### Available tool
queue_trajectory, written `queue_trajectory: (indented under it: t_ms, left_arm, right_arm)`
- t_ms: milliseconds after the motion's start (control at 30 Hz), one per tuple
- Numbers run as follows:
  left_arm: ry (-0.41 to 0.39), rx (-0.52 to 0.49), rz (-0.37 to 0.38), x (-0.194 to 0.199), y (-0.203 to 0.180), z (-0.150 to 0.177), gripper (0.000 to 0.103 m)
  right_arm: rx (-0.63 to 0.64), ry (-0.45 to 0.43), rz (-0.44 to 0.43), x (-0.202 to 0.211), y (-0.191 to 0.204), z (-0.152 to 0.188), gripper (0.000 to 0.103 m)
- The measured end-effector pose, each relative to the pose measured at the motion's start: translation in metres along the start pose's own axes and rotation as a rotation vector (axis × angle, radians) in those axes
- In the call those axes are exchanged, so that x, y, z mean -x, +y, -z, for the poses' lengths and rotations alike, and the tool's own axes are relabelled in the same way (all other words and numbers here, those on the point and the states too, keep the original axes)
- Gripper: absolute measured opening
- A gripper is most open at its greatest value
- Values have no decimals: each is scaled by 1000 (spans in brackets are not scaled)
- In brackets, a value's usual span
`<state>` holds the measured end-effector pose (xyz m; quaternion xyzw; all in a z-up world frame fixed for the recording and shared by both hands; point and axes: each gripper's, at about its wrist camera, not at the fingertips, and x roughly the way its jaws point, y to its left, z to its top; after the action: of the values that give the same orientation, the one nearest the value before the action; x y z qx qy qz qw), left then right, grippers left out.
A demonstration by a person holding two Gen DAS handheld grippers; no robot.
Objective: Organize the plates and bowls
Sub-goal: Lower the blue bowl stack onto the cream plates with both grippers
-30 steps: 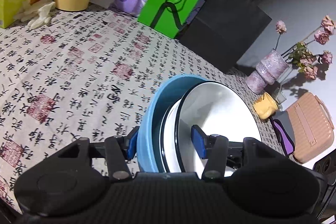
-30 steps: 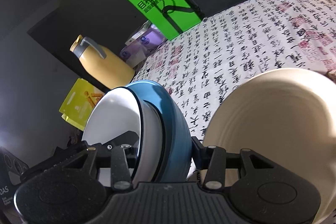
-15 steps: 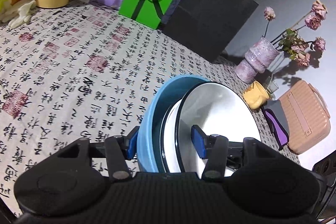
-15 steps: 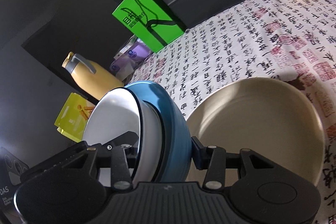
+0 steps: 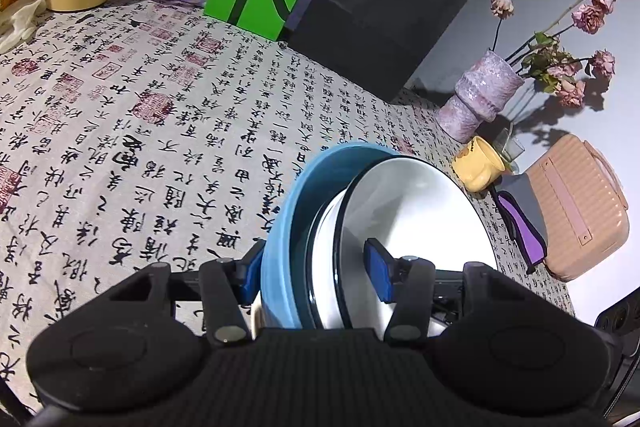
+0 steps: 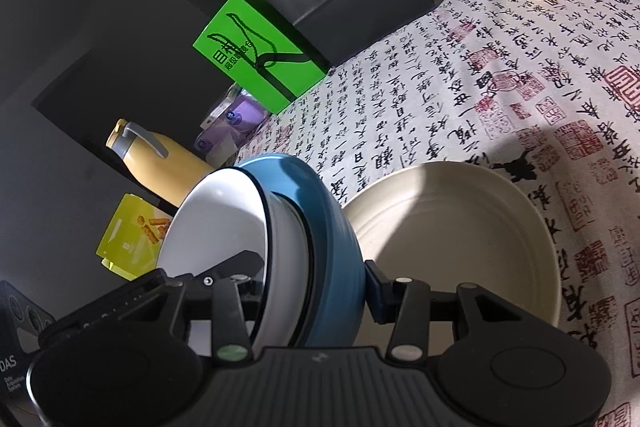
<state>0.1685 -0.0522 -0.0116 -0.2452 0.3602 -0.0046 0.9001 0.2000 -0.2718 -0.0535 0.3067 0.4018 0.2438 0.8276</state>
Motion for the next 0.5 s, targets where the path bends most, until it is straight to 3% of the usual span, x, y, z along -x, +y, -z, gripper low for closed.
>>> queue_trajectory:
  t_ms: [500]
  left_arm:
    - [36, -23, 9, -16, -18, 8, 52]
  right_arm:
    - [-33, -8, 21, 11, -24, -3, 43]
